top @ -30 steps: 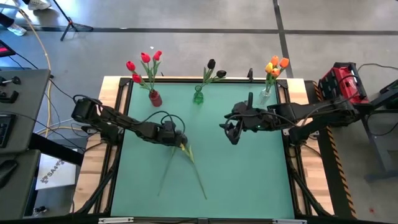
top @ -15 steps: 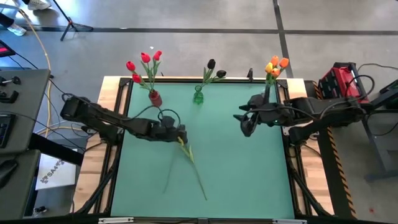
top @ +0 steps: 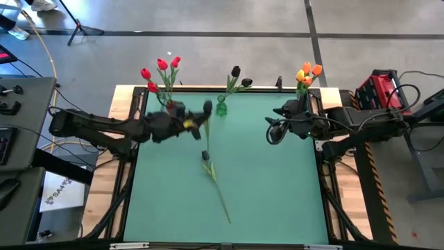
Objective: Sort flowers into vase by color
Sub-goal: Put the black tulip into the green vase
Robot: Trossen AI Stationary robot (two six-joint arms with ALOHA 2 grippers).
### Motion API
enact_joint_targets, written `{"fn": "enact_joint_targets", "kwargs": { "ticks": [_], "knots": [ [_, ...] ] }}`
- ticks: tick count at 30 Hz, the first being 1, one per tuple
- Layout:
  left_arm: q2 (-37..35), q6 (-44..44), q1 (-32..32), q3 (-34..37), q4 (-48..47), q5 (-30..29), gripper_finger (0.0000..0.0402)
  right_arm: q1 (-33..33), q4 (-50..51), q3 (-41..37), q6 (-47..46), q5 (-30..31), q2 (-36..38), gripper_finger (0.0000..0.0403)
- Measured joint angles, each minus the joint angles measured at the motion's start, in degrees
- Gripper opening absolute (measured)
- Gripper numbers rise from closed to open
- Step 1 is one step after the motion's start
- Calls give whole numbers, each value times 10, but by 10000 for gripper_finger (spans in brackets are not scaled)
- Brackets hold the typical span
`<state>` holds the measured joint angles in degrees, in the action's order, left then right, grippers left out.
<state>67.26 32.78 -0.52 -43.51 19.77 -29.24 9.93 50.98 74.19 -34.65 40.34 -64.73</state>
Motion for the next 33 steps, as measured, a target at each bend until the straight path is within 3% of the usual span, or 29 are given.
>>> {"fn": "enact_joint_targets", "kwargs": {
  "ticks": [3, 9, 17, 24, 33],
  "knots": [
    [1, -77, 46, 0, 81, 4, 1, -17, -1, 0, -6, 2, 0, 204],
    [13, -172, 161, 0, 183, 77, 1, -48, -7, 0, -14, 0, 0, 204],
    [45, -206, 292, -23, 242, 222, 1, -111, -43, 0, -11, -9, 0, 204],
    [116, -246, 332, -108, 243, 303, 1, -151, -59, 0, -10, -49, 0, 204],
    [147, -264, 352, -189, 212, 340, 1, -169, -40, 0, -6, -44, 0, 204]
  ]
}}
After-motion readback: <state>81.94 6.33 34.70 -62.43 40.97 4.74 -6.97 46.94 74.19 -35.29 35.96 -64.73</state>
